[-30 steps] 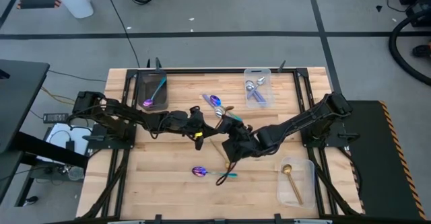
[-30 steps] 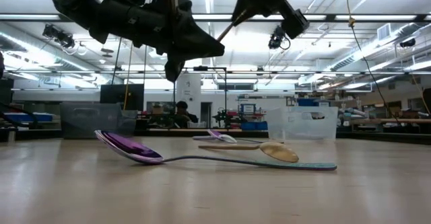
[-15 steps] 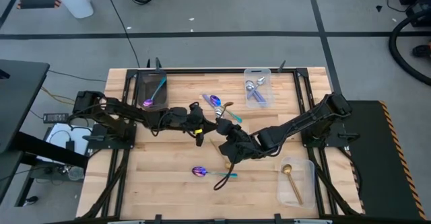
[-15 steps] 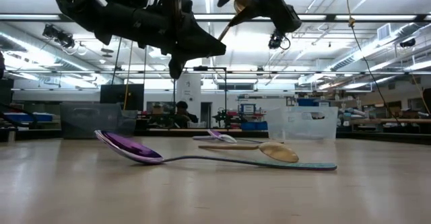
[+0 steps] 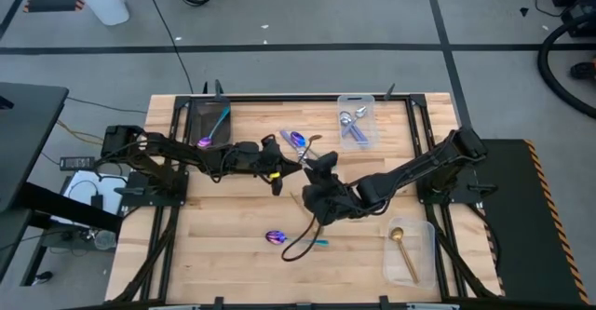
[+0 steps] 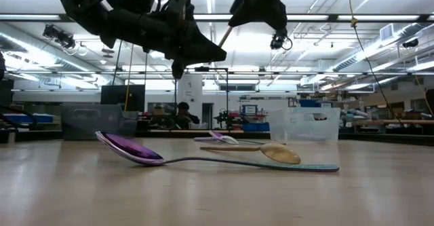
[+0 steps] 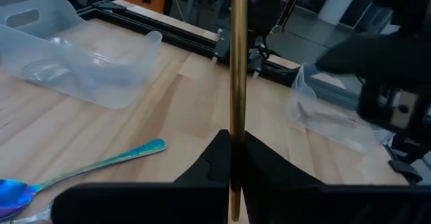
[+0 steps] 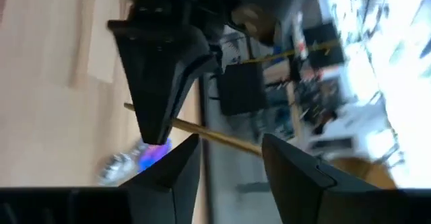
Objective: Sort silverware by color (type)
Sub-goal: Put the gold spoon into the bottom transparent bin
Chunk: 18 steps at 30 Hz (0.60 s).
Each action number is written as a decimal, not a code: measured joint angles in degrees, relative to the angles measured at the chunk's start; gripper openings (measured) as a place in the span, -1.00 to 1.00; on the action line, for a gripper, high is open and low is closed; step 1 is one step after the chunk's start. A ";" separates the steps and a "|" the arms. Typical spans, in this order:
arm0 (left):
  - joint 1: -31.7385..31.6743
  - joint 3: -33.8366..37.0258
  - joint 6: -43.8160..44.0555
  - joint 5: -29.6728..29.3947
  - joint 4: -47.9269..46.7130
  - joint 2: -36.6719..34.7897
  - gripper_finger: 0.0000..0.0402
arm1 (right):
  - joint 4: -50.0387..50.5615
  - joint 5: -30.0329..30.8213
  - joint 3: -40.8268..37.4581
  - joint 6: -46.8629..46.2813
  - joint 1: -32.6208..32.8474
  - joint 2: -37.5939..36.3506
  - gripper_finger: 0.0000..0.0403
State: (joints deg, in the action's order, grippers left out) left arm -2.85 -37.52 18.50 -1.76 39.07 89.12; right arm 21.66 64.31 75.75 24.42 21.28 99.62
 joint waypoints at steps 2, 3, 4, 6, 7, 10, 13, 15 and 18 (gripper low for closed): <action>-0.18 0.00 -0.82 0.09 0.04 0.00 -0.90 | 2.18 -2.14 0.00 -8.39 0.02 -1.06 -0.19; -0.26 0.00 -1.19 0.20 0.02 -0.02 -0.90 | 3.89 -3.77 0.00 -12.18 -0.06 -1.83 -0.20; -0.35 0.00 -1.22 0.13 0.02 -0.02 -0.90 | 5.21 -5.75 0.00 -15.66 -0.31 -2.74 -0.22; -0.63 0.00 -1.28 0.09 0.20 -0.02 -0.90 | 7.28 -9.77 0.00 -21.84 -0.87 -4.47 -0.24; -0.63 0.00 -1.67 0.08 0.48 -0.02 -0.90 | 8.00 -12.16 0.00 -24.34 -1.19 -5.33 -0.25; -0.53 0.00 -3.44 0.04 1.75 -0.04 -0.89 | 8.36 -18.04 0.00 -31.02 -2.03 -7.39 -0.28; -0.08 0.00 -6.38 0.04 2.88 -0.04 -0.88 | 8.42 -21.53 0.00 -35.91 -2.68 -8.65 -0.30; 0.22 0.00 -8.19 0.04 3.55 -0.04 -0.89 | 8.49 -22.01 0.00 -38.28 -3.03 -9.14 -0.31; 0.24 0.00 -10.15 0.06 5.24 -0.09 -0.90 | 8.50 -21.89 0.00 -41.17 -3.15 -9.69 -0.31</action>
State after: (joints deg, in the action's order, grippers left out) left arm -2.61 -37.52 8.34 -1.70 44.31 89.03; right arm 30.16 42.42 75.75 -16.75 18.13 89.93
